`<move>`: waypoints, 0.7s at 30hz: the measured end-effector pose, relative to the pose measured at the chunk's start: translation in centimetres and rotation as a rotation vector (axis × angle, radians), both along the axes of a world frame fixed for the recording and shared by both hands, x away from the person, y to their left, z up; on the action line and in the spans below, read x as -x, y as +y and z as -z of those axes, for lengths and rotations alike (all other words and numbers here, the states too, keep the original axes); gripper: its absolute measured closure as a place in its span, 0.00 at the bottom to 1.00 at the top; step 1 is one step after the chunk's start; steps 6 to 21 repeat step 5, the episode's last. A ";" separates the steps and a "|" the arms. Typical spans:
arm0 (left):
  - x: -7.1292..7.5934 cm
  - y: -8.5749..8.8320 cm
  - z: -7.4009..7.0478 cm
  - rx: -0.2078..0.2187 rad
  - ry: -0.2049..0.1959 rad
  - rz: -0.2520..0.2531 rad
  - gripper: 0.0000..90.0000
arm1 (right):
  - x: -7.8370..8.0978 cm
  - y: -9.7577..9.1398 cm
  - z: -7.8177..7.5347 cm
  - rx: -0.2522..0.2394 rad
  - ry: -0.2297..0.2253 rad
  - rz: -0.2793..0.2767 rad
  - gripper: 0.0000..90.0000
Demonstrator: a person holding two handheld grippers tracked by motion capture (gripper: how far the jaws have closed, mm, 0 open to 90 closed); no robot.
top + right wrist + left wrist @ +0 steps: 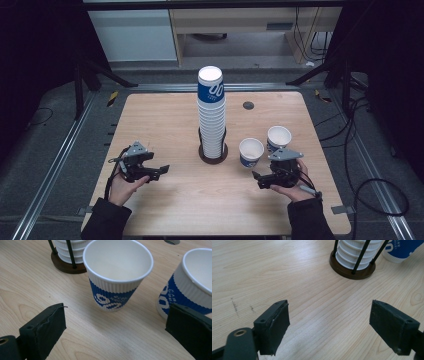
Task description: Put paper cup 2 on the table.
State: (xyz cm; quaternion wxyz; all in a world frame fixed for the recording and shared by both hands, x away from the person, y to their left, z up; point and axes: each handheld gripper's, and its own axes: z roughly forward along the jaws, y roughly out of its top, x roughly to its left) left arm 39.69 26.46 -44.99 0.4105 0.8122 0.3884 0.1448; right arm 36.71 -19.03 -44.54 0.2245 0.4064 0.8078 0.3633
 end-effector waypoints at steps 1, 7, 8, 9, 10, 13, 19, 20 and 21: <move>0.0 0.0 0.0 -0.001 0.002 -0.004 0.17 | 0.1 -0.2 0.0 -0.008 0.006 0.005 0.03; -0.2 0.3 0.3 -0.008 0.009 -0.017 0.16 | 0.3 -1.1 0.2 -0.012 0.009 0.019 0.03; -0.2 0.3 0.3 -0.008 0.009 -0.017 0.16 | 0.3 -1.1 0.2 -0.012 0.009 0.019 0.03; -0.2 0.3 0.3 -0.008 0.009 -0.017 0.16 | 0.3 -1.1 0.2 -0.012 0.009 0.019 0.03; -0.2 0.3 0.3 -0.008 0.009 -0.017 0.16 | 0.3 -1.1 0.2 -0.012 0.009 0.019 0.03; -0.2 0.3 0.3 -0.008 0.009 -0.017 0.16 | 0.3 -1.1 0.2 -0.012 0.009 0.019 0.03; -0.2 0.3 0.3 -0.008 0.009 -0.017 0.16 | 0.3 -1.1 0.2 -0.012 0.009 0.019 0.03; -0.2 0.3 0.3 -0.008 0.009 -0.017 0.16 | 0.3 -1.1 0.2 -0.012 0.009 0.019 0.03; -0.2 0.3 0.3 -0.008 0.009 -0.017 0.16 | 0.3 -1.1 0.2 -0.012 0.009 0.019 0.03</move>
